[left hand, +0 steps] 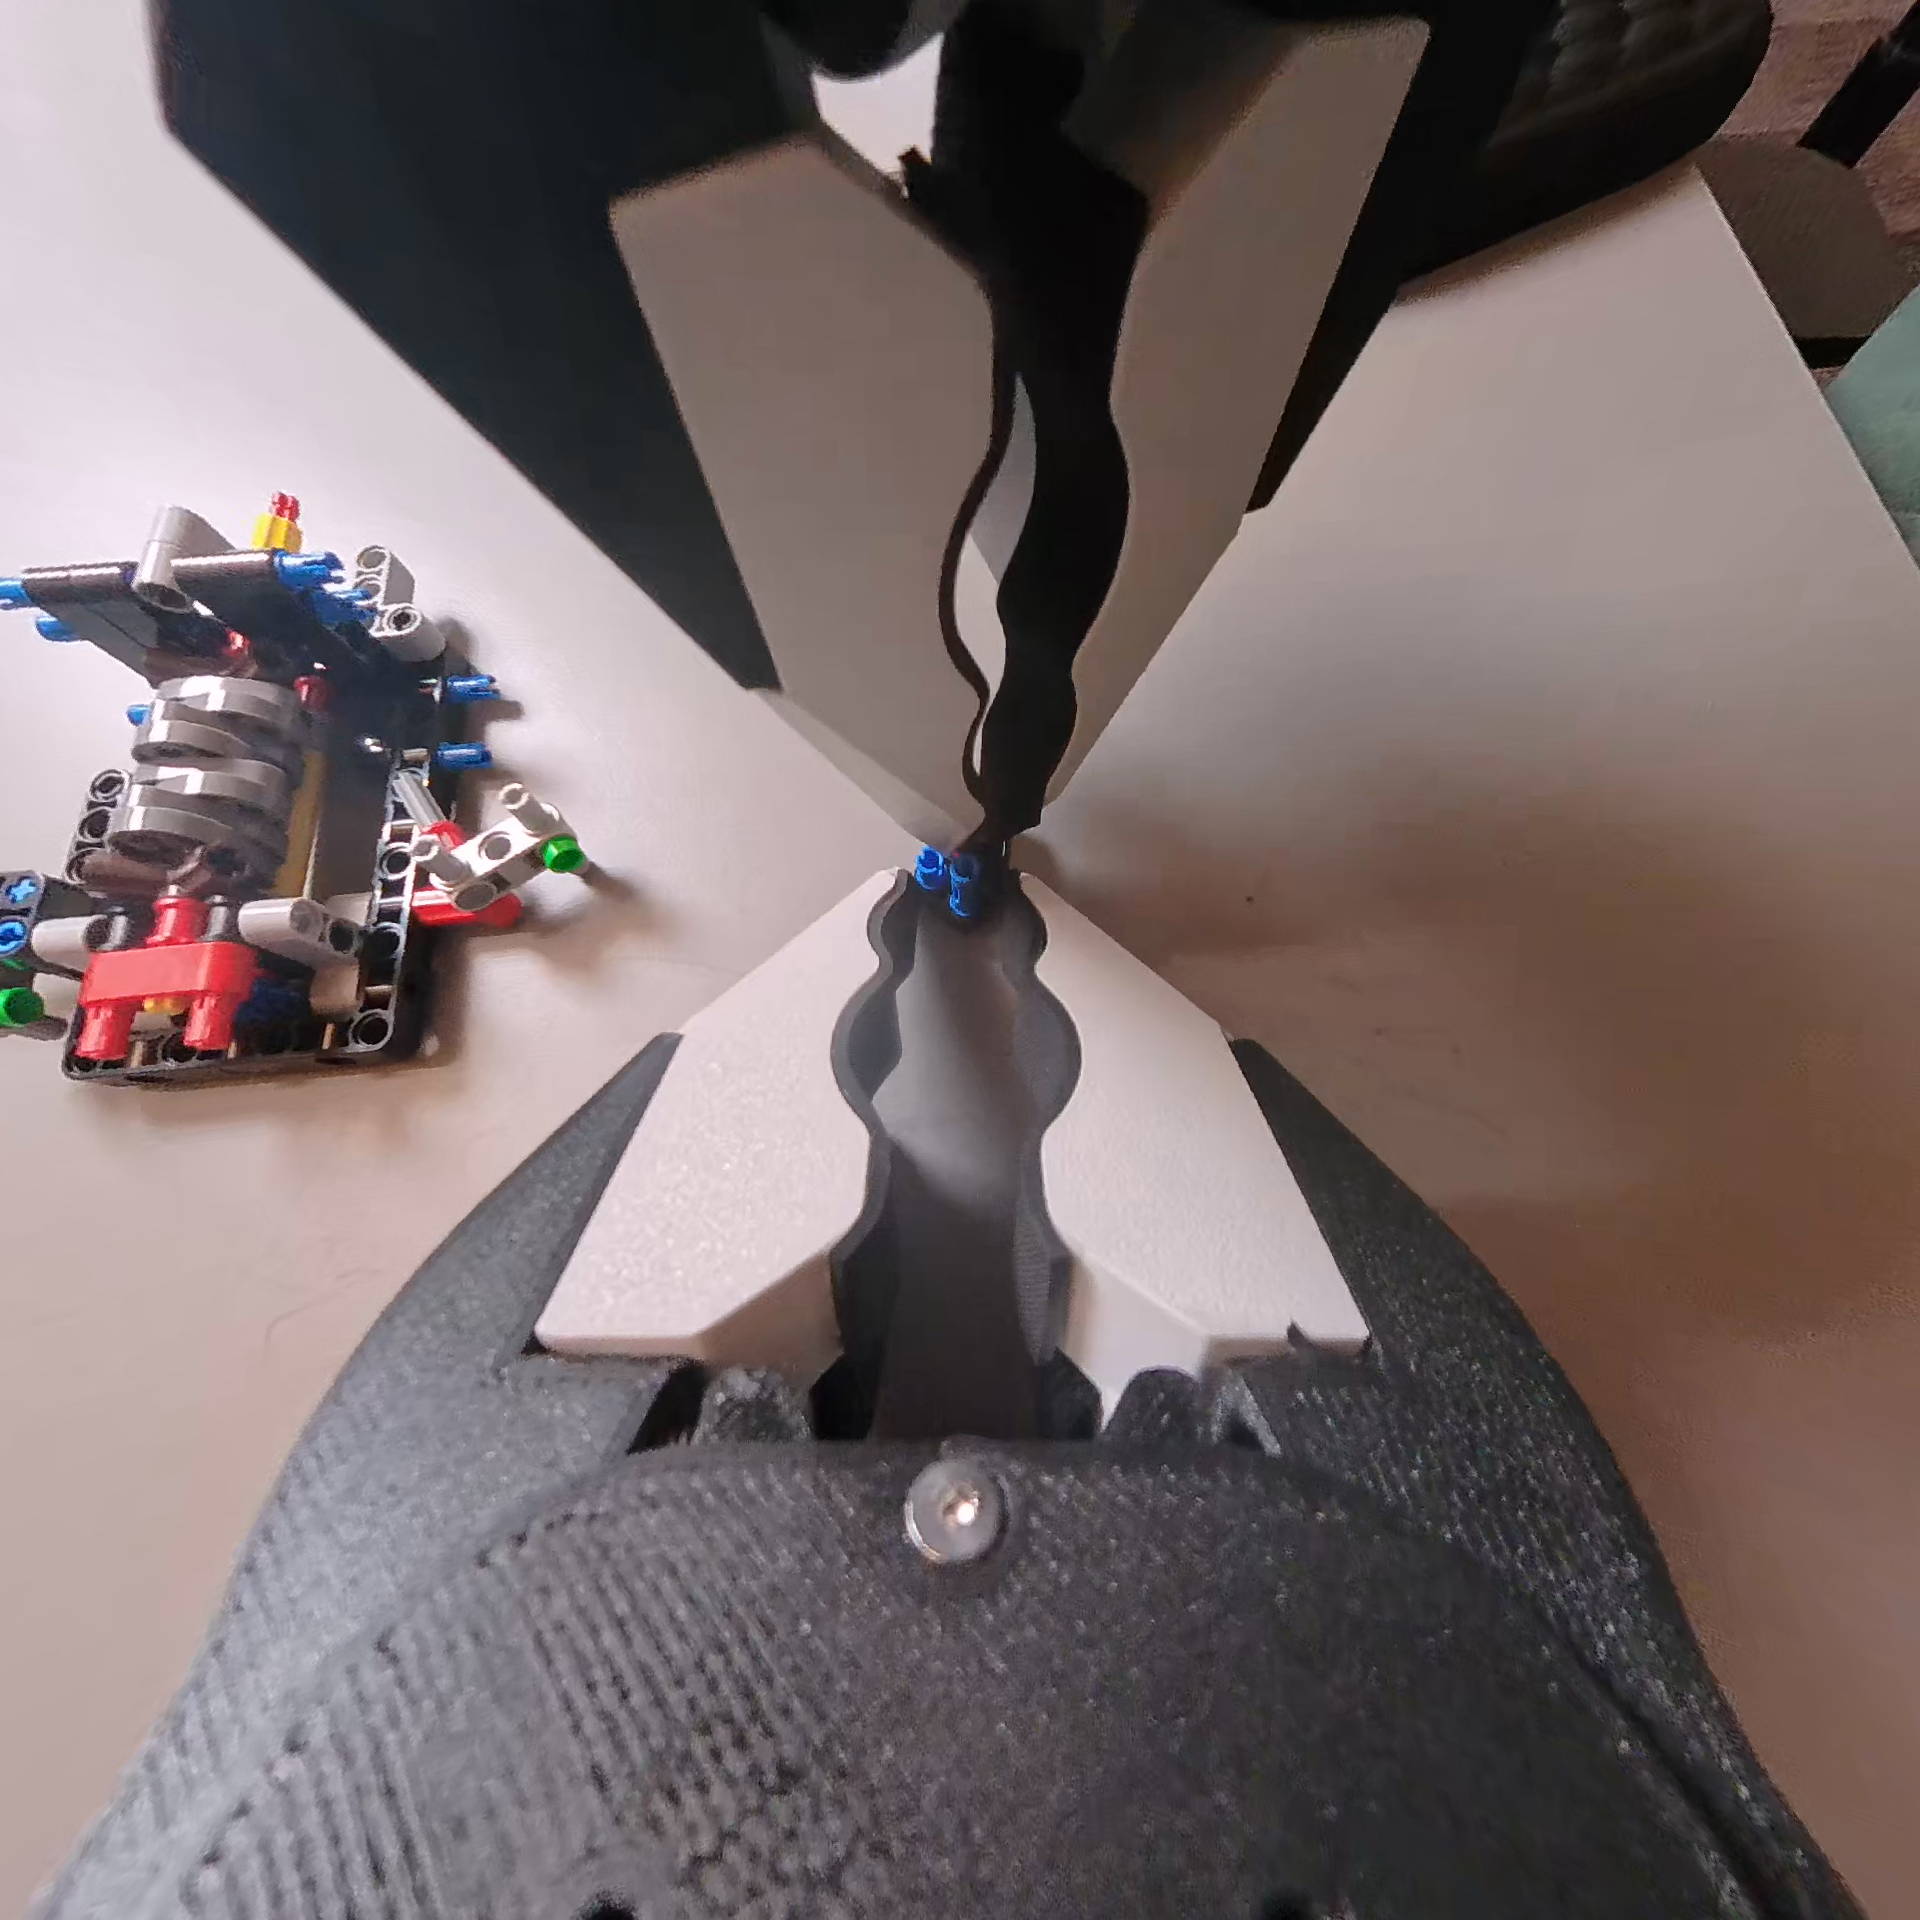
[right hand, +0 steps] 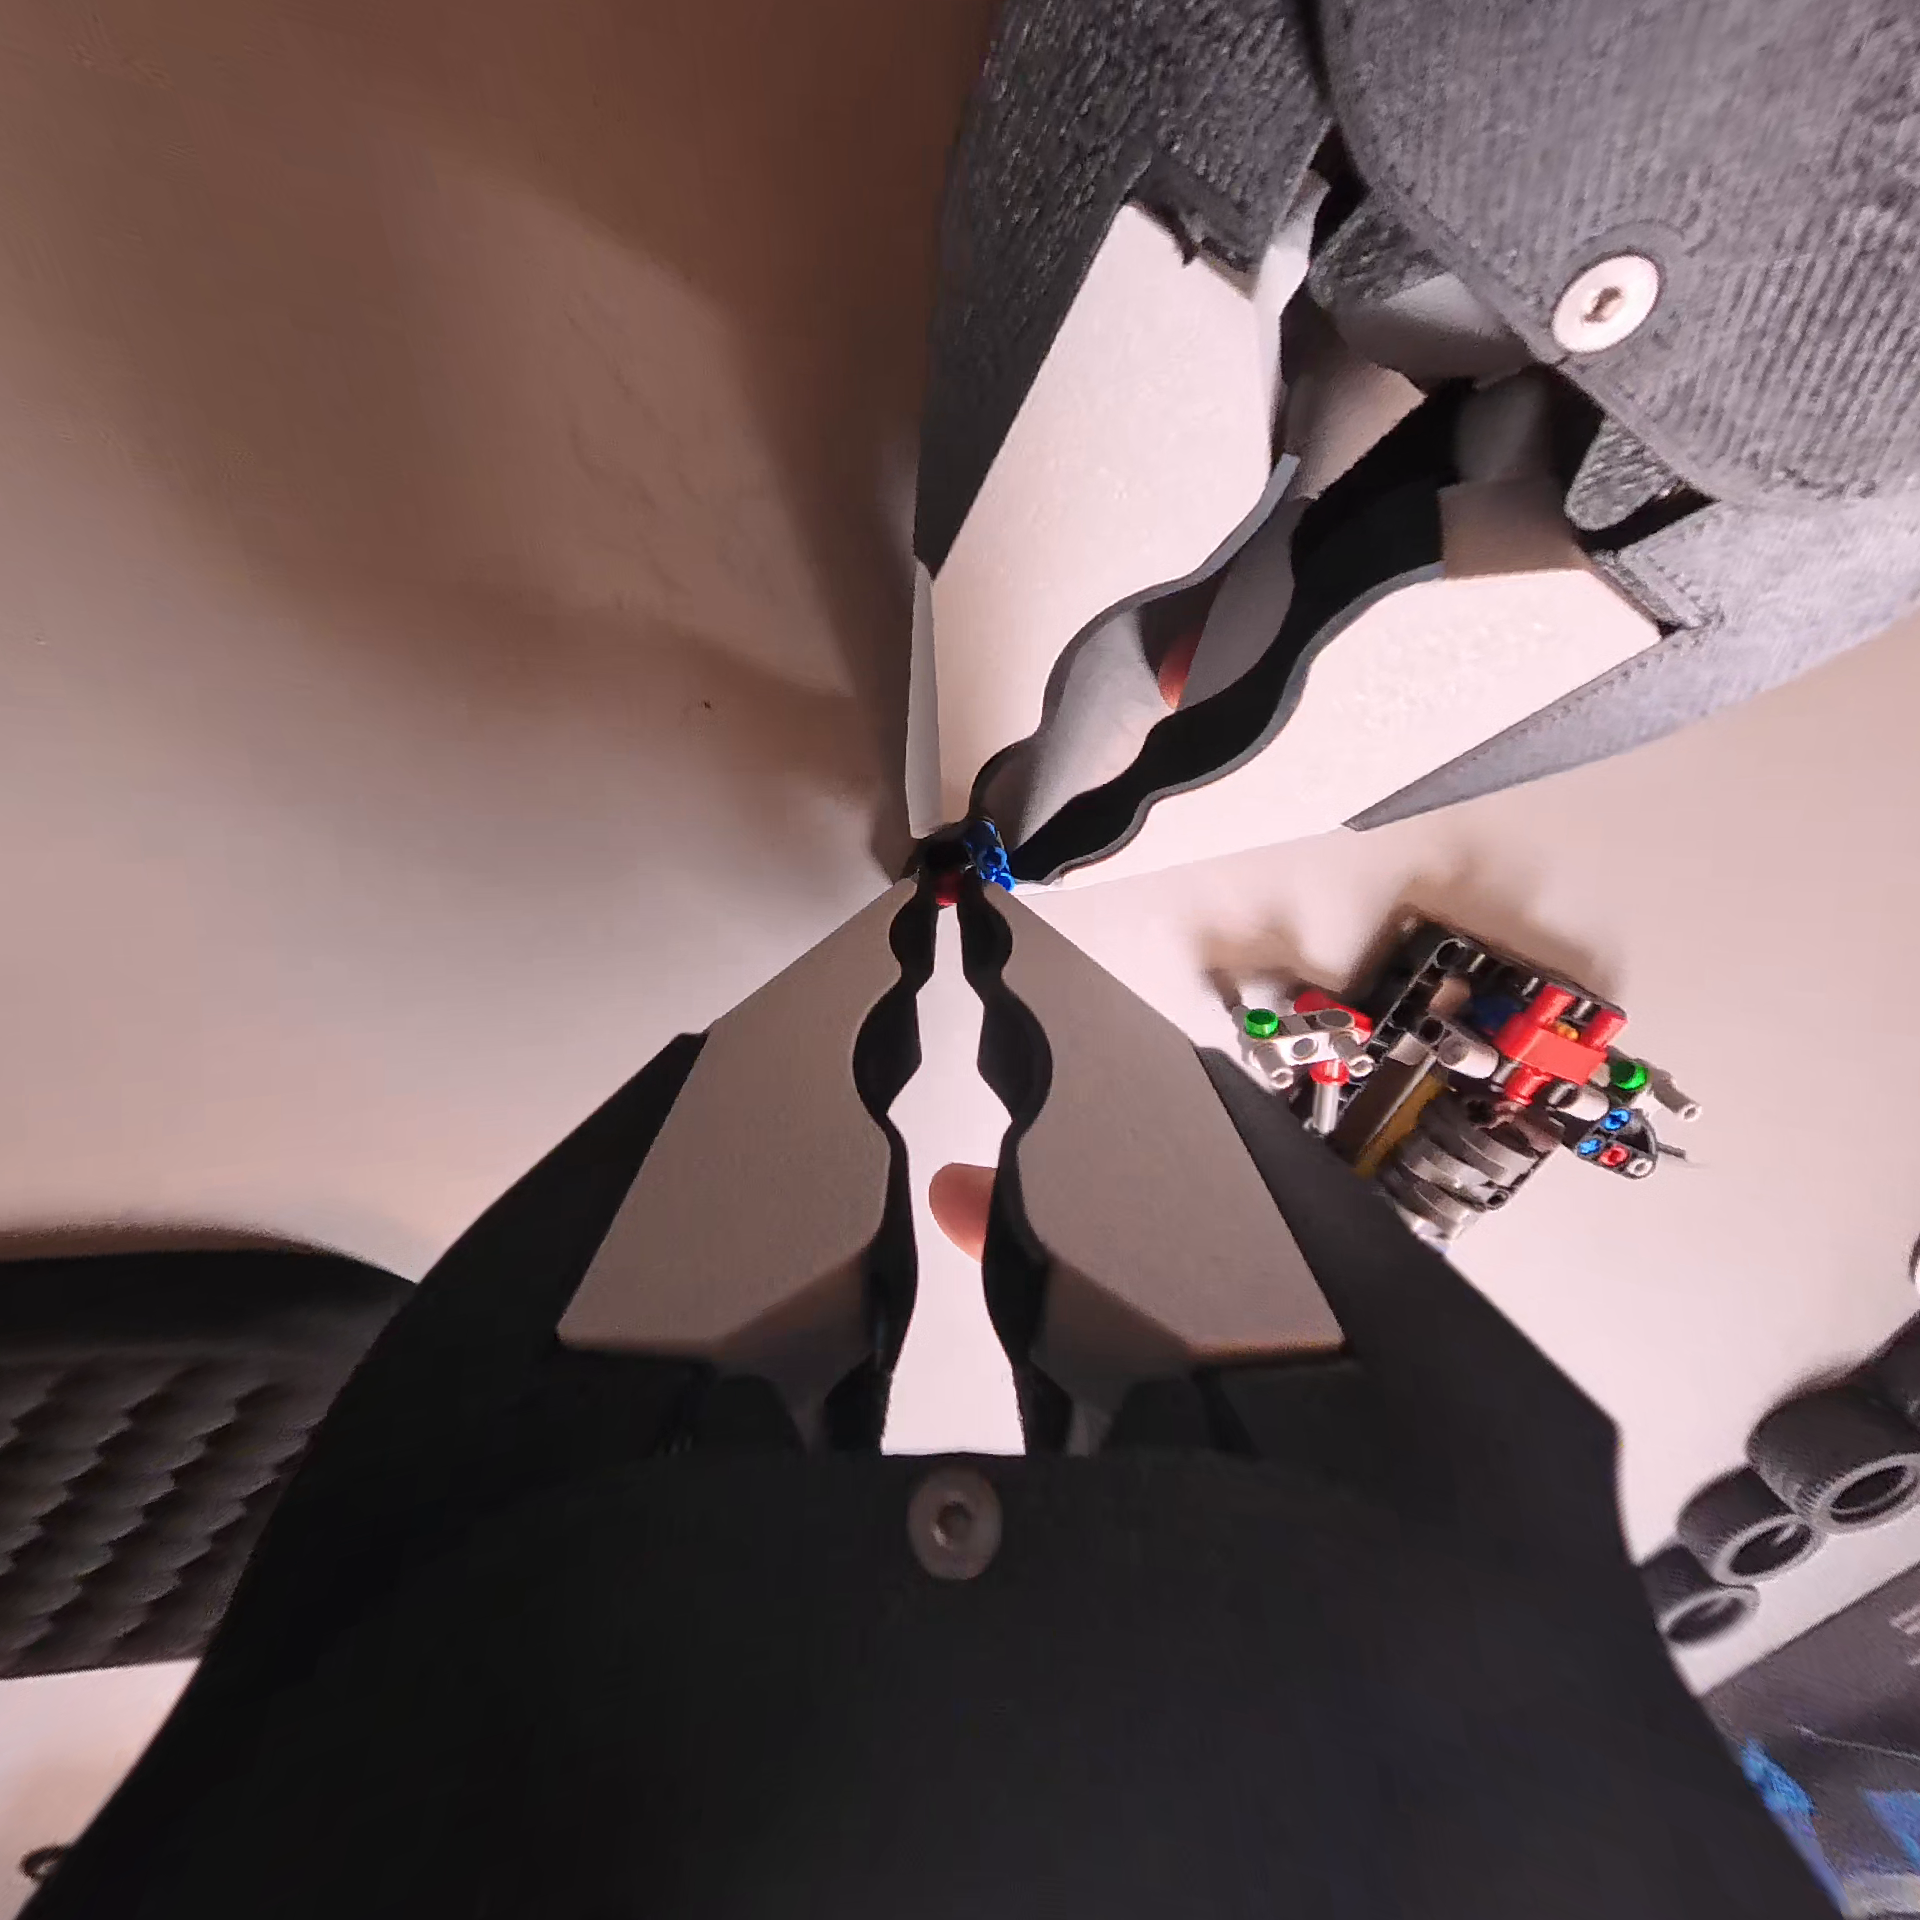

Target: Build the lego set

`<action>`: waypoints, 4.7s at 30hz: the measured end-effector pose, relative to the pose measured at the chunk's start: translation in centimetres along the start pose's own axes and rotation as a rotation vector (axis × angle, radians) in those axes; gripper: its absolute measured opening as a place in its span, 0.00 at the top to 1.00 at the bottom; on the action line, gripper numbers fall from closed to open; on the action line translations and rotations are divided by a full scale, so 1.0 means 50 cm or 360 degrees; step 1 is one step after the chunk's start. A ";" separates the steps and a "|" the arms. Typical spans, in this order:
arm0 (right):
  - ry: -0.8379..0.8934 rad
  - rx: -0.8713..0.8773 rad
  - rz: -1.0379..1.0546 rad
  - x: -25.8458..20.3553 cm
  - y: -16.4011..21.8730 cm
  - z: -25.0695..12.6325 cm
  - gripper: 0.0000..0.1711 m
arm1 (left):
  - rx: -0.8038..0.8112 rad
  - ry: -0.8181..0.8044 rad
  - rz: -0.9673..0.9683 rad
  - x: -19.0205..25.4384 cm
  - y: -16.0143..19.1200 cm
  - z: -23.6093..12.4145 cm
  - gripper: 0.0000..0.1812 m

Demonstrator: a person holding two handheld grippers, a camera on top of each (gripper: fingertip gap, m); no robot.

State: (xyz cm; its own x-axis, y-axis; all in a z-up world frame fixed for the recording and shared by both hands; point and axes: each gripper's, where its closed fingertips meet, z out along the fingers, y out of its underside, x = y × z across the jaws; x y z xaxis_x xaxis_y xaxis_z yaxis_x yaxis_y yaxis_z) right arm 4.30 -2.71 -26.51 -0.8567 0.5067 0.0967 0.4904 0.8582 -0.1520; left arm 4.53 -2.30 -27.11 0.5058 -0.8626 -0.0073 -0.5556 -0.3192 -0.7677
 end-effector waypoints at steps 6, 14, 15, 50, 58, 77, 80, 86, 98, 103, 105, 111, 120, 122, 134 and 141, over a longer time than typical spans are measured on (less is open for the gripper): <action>0.0035 0.0071 0.0092 0.001 0.000 0.001 0.99 | 0.0001 0.0001 -0.0019 0.000 0.000 0.000 0.92; 0.0031 0.0220 0.0239 0.000 0.001 0.002 0.98 | 0.0000 -0.0015 0.0000 0.000 0.000 0.001 0.92; 0.0020 0.0204 0.0258 -0.002 0.012 0.007 1.00 | -0.0001 -0.0019 0.0005 0.000 0.000 0.001 0.92; 0.0066 0.0284 0.0817 0.013 0.005 0.004 0.99 | -0.0001 -0.0074 -0.0046 -0.005 0.001 0.001 0.92; 0.0251 0.0579 0.0855 0.009 0.004 -0.009 0.91 | 0.0007 -0.0068 -0.0077 -0.006 0.001 -0.002 0.92; 0.1149 0.0902 0.0189 0.014 -0.038 -0.054 0.92 | 0.0394 0.0530 -0.0842 0.029 -0.052 -0.060 0.92; 0.1141 0.0963 0.0207 0.013 -0.040 -0.061 0.93 | 0.0445 0.0578 -0.0878 0.030 -0.058 -0.065 0.92; 0.1187 0.1070 0.0232 0.017 -0.043 -0.083 0.93 | 0.0549 0.0611 -0.0913 0.028 -0.076 -0.080 0.92; 0.0989 0.1280 0.0636 0.037 0.010 -0.087 0.64 | 0.0430 0.0005 -0.0570 -0.034 -0.039 -0.082 0.92; 0.0980 0.1310 0.0770 0.045 0.053 -0.103 0.71 | 0.0146 -0.0247 -0.0305 -0.041 0.008 -0.051 0.92; 0.0959 0.1254 0.0763 0.039 0.065 -0.097 0.74 | 0.0083 -0.0273 -0.0254 -0.039 0.015 -0.043 0.92; 0.0657 0.1054 0.0747 -0.015 0.099 -0.061 0.77 | 0.0007 -0.0284 -0.0193 -0.032 0.025 -0.035 0.88; 0.0532 0.0802 0.0845 -0.045 0.155 -0.026 0.88 | -0.0033 -0.0308 -0.0218 -0.025 0.019 -0.032 0.86; 0.0556 0.0771 0.0853 -0.041 0.158 -0.023 0.90 | -0.0048 -0.0281 -0.0202 -0.021 0.019 -0.023 0.91; 0.0665 0.0632 0.0786 -0.032 0.148 -0.014 0.99 | 0.0022 -0.0133 -0.0037 0.002 0.021 -0.048 0.86; 0.0960 0.0495 0.1035 0.034 0.230 -0.023 0.99 | 0.0084 -0.0452 -0.0206 -0.079 0.058 -0.166 0.89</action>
State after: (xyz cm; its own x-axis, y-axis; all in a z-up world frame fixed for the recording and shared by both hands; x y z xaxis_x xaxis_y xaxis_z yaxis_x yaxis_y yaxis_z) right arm 8.67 8.14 -26.99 -0.1593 0.9111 0.3803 0.7042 0.3748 -0.6030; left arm -4.56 -3.08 -23.98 0.7382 -0.6698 -0.0804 -0.4435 -0.3920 -0.8060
